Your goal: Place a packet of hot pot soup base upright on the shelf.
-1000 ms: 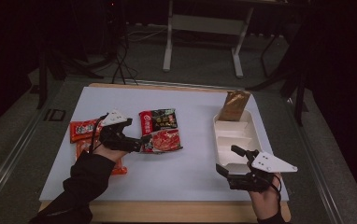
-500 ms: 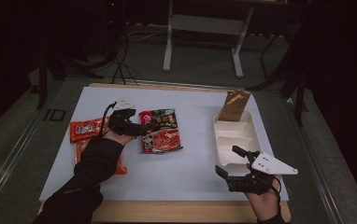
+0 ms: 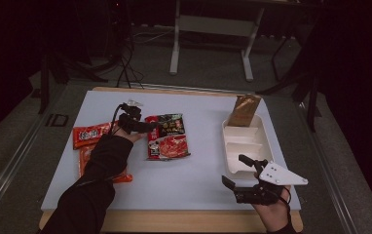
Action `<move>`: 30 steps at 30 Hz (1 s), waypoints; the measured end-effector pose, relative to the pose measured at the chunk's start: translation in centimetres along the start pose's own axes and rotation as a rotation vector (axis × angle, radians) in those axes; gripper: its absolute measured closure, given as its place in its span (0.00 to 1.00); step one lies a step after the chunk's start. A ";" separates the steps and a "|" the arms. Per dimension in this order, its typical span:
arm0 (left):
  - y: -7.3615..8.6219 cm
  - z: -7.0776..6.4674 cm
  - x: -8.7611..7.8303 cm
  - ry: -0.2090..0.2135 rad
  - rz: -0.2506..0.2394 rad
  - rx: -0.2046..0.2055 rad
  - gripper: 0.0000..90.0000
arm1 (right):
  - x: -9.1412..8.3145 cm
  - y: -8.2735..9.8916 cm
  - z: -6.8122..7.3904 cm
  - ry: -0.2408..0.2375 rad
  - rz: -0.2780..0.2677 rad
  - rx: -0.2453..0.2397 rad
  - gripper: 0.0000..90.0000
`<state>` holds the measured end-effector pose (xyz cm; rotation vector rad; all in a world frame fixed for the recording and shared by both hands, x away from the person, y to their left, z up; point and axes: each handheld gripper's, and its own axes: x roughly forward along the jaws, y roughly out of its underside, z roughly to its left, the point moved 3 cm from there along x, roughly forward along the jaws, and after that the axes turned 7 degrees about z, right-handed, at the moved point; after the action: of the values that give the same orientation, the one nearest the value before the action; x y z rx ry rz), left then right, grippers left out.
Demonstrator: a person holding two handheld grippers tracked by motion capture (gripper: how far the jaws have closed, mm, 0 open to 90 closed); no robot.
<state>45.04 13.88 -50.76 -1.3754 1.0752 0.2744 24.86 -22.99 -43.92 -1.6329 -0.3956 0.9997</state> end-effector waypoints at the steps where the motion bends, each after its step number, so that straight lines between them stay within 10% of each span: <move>1: 0.0 0.2 0.4 -0.004 0.009 -0.009 0.28 | -0.1 0.0 0.0 0.006 -0.002 -0.003 0.15; 17: 0.1 2.7 4.8 -0.042 0.066 -0.132 0.51 | 0.5 0.4 0.2 -0.010 0.036 -0.036 0.15; 25: 0.2 2.1 6.2 -0.035 0.126 -0.131 0.55 | 0.7 0.6 0.1 -0.019 0.047 -0.032 0.15; 30: -0.3 1.3 6.5 -0.057 0.162 -0.151 0.77 | 0.8 0.6 0.2 -0.027 0.050 -0.036 0.16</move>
<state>49.30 12.24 -55.63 -1.4069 1.1381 0.5192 25.01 -22.45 -44.76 -1.6697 -0.3945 1.0590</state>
